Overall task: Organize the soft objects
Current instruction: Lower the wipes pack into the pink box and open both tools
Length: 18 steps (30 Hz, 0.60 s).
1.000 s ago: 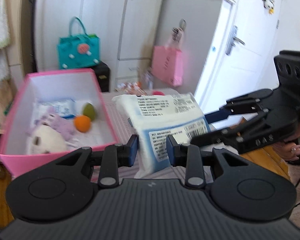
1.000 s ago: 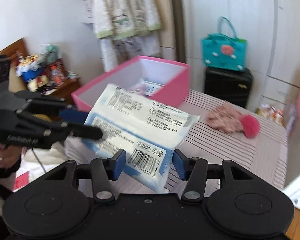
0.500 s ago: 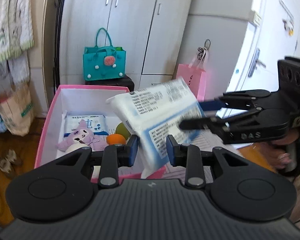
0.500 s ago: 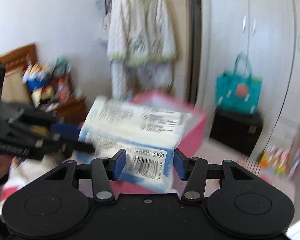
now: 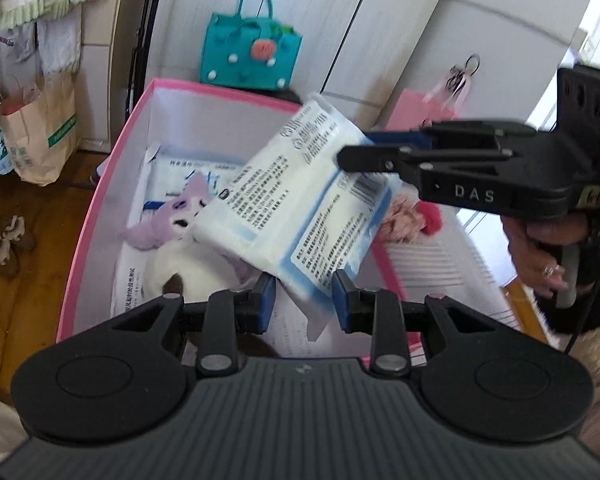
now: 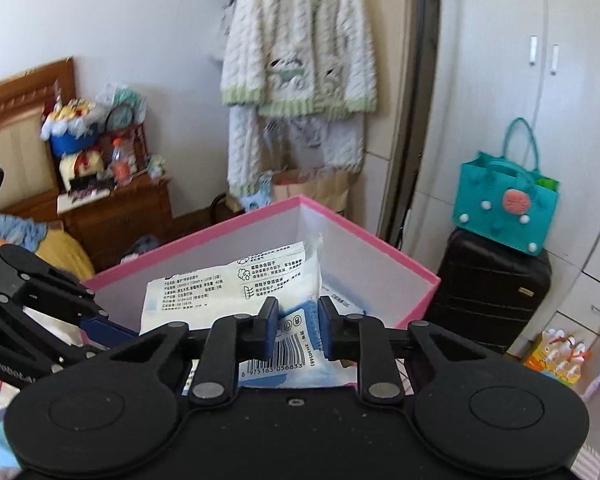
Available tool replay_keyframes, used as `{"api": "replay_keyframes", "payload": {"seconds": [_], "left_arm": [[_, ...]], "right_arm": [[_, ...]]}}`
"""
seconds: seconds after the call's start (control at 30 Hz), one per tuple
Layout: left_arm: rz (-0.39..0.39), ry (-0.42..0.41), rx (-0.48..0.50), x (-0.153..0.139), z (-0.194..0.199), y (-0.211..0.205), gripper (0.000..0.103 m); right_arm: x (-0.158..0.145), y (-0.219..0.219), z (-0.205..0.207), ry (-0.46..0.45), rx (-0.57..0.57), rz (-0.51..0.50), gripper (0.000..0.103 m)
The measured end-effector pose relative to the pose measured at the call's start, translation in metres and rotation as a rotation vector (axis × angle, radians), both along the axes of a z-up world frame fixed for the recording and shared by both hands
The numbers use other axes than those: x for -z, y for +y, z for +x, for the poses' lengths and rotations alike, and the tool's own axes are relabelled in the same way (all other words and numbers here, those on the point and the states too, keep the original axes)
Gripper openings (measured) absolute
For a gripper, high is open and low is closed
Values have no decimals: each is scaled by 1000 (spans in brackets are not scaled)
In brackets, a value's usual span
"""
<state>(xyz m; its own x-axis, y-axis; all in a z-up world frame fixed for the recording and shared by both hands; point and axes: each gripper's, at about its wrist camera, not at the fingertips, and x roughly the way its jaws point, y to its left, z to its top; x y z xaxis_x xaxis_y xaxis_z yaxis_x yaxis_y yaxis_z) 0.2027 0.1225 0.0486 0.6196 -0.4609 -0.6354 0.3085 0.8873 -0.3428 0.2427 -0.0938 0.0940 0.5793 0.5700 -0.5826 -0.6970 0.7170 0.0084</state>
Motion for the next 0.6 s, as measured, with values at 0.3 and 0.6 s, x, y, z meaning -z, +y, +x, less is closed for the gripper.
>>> {"api": "replay_keyframes", "payload": {"seconds": [0.3,0.6], "left_arm": [[16,113,99,14,16,-6,30],[-23,207,171,32,34,-17,30]], "right_arm": [[8,16,20,-10,-86,-27,26],[25,27,34,10,-118,-64,26]]}}
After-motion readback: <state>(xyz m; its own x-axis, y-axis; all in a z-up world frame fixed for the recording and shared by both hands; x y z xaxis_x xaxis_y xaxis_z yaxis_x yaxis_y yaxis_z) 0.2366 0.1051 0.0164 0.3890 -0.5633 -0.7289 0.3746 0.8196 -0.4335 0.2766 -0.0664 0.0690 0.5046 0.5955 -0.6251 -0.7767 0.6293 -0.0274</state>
